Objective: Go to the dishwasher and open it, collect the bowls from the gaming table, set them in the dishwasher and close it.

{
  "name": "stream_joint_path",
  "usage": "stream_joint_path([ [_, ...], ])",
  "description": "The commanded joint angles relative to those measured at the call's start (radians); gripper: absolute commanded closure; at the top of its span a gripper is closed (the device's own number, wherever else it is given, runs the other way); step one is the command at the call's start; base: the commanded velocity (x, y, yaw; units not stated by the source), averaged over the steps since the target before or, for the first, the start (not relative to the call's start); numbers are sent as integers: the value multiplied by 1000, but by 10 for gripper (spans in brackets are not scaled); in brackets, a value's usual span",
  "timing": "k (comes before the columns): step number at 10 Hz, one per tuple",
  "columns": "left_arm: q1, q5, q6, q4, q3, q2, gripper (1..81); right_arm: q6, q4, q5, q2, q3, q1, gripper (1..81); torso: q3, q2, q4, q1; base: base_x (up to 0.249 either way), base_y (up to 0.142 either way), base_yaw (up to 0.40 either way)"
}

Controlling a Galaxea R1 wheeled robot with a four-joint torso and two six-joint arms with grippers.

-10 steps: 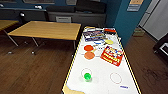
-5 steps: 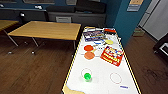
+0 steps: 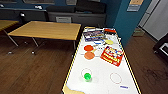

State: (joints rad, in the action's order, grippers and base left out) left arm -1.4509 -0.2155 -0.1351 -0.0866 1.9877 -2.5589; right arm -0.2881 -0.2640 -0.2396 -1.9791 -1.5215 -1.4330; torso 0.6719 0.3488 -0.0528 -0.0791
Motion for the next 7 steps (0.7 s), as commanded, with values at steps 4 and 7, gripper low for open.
stream_joint_path([
  [4, 60, -11, 2, 24, -417, 330, 10, 9, 77, 49, -60, -78, -28, 811, 0, 0, 0, 0, 0, 0, 0],
  [7, 118, -44, 52, 14, -588, 469, 10, 9, 88, 48, -92, -106, -30, 811, 0, 0, 0, 0, 0, 0, 0],
])
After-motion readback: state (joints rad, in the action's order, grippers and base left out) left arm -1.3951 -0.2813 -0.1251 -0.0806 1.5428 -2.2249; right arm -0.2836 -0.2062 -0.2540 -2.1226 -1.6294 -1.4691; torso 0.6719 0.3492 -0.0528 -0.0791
